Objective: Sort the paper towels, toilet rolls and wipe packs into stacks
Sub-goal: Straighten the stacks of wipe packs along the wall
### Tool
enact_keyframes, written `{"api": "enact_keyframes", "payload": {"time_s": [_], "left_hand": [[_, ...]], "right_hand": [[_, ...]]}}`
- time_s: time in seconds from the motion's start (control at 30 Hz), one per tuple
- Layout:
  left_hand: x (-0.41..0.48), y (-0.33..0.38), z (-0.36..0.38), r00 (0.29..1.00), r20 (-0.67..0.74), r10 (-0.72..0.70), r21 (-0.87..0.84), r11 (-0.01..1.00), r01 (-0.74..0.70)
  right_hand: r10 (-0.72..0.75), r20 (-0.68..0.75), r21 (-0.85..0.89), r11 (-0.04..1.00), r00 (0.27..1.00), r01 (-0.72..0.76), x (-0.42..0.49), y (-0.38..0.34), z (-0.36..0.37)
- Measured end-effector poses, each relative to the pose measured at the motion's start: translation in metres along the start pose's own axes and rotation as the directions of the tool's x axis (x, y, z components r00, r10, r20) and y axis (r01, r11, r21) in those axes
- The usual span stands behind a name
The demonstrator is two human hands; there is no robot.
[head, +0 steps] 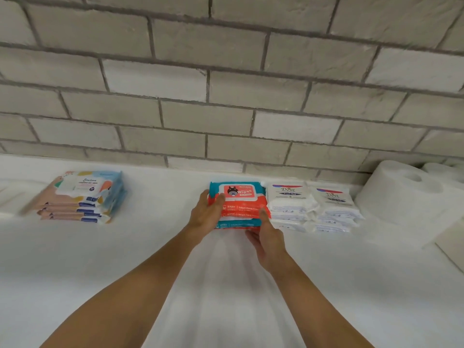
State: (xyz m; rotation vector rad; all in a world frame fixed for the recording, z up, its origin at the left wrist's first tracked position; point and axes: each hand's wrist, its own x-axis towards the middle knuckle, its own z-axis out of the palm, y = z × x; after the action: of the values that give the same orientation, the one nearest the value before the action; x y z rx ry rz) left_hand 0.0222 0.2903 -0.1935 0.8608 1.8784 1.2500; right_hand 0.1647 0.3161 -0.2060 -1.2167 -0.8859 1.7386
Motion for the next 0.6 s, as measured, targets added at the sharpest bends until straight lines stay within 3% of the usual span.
{"api": "enact_keyframes", "payload": {"time_s": [0.17,0.6], "left_hand": [[0.005,-0.003,0.007,0.999,-0.028,0.039,-0.024,0.999,-0.04],[0.012,-0.018,0.002,0.99,-0.075,0.115,-0.011,0.993,-0.116]], "right_hand": [[0.003,0.012,0.05,0.999,1.0,-0.004,0.009,0.003,-0.001],[0.022,0.058,-0.071,0.997,0.998,-0.018,0.026,0.01,0.005]]}}
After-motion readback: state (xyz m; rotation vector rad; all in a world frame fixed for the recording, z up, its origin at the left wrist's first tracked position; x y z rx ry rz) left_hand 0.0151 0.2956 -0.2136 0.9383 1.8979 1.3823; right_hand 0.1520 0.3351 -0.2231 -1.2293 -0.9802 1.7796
